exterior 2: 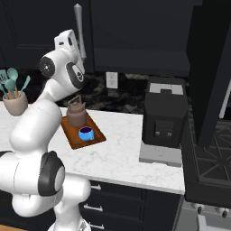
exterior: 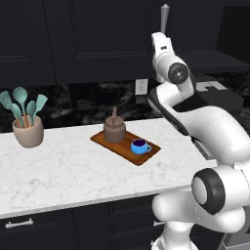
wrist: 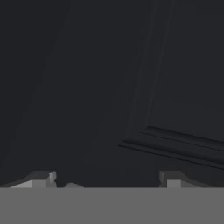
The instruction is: Pick the kettle from the counter and place it on the tray. Then pick the mug from the cabinet and place it on the tray. Then close the cabinet doors.
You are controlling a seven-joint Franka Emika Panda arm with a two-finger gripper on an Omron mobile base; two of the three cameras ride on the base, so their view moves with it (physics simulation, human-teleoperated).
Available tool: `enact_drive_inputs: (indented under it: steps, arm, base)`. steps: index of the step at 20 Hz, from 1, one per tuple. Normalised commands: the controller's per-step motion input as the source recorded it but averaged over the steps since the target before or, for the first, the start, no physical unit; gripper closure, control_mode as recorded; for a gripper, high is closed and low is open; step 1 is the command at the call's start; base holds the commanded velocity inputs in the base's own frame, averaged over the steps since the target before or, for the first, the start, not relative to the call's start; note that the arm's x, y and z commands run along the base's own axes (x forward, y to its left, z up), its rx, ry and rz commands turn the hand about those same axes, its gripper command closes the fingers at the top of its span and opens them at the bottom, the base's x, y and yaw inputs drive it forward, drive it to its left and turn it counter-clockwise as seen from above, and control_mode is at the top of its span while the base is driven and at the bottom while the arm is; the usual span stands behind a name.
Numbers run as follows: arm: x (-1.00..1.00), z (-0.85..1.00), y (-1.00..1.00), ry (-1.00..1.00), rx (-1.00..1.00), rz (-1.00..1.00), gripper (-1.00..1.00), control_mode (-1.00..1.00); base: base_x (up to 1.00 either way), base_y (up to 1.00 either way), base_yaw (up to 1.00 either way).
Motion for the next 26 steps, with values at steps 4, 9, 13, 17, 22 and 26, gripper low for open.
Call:
enact_drive_inputs:
  steps: [4, 9, 13, 17, 22, 26]
  arm:
    - [-0.01, 0.03, 0.15, 0.28, -0.10, 0.01, -1.00, -1.00]
    - [-0.02, 0.00, 0.22, 0.22, -0.07, 0.02, -1.00, -1.00]
    - [-0.13, 0.01, 0.27, 0.20, -0.04, 0.03, -1.00, -1.00]
    - [-0.12, -0.06, 0.34, 0.20, -0.07, 0.02, -1.00, -1.00]
    - [-0.20, -0.09, 0.32, 0.13, -0.04, 0.01, -1.00, -1.00]
    - [-0.53, -0.05, 0.05, 0.09, 0.01, 0.00, -1.00, -1.00]
  base:
    - [0.00, 0.00, 0.00]
    - [0.00, 0.00, 0.00]
    - [0.00, 0.00, 0.00]
    - [0.00, 0.00, 0.00]
    - [0.00, 0.00, 0.00]
    - [0.00, 0.00, 0.00]
